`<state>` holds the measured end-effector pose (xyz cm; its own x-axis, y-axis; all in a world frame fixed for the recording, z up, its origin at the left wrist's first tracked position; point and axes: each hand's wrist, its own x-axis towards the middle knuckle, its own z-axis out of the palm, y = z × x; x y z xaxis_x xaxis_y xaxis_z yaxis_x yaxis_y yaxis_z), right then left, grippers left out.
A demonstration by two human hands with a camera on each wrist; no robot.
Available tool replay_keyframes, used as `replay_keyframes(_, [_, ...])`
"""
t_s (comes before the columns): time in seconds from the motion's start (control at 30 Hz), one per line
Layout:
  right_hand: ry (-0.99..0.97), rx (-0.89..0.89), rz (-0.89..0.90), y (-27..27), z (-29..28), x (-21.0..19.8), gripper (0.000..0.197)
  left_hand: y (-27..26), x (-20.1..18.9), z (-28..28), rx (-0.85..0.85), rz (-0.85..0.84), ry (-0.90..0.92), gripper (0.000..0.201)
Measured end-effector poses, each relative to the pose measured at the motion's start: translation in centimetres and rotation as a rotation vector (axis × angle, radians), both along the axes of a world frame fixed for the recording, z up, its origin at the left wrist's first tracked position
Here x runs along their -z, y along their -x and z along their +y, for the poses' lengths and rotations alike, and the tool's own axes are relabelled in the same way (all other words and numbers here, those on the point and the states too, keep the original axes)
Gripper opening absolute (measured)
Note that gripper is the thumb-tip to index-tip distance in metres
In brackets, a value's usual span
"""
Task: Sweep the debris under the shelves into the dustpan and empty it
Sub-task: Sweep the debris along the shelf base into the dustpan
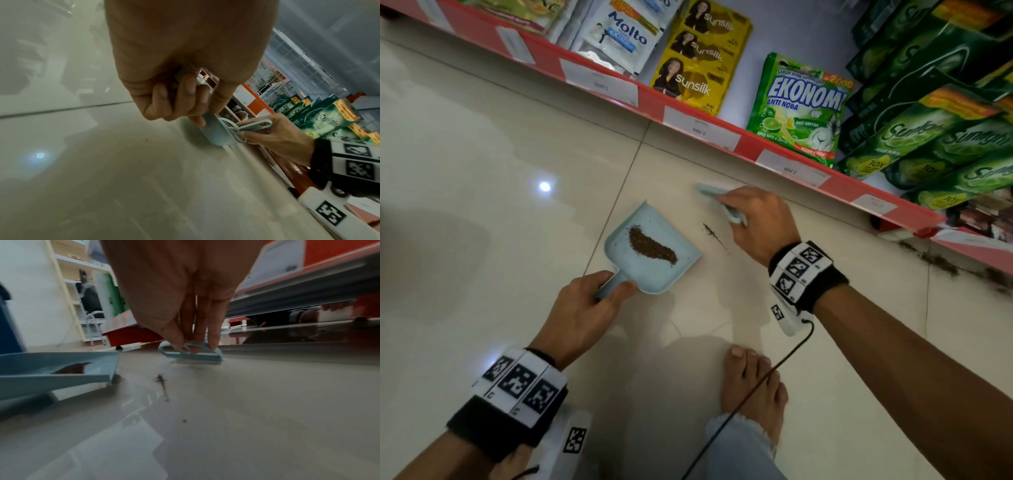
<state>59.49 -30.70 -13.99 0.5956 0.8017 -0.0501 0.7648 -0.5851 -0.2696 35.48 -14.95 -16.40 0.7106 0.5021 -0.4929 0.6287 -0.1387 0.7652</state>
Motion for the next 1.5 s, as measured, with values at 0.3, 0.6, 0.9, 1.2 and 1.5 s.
replay_keyframes(0.3, [-0.179,-0.122,0.118,1.3,-2.7,-2.1,0.023,2.0,-0.8,2.1,-0.102,0.011,-0.024,0.027])
replay_keyframes(0.6, [-0.462,0.288,0.570,2.6,4.6,-1.4,0.014,4.6,-2.7,4.2,-0.088,0.012,-0.091,0.058])
replay_keyframes(0.9, [-0.164,0.401,0.561,2.3,1.1,1.5,0.016,5.2,-1.8,4.3,-0.074,-0.037,0.011,0.031])
replay_keyframes(1.2, [-0.264,0.451,0.705,-3.6,-4.2,-1.6,0.014,0.0,1.2,5.0,0.082,-0.084,0.066,0.037])
replay_keyframes(1.5, [-0.102,0.223,0.476,-3.8,-1.8,0.2,0.015,-2.4,1.6,5.2,0.140,-0.088,0.035,0.033])
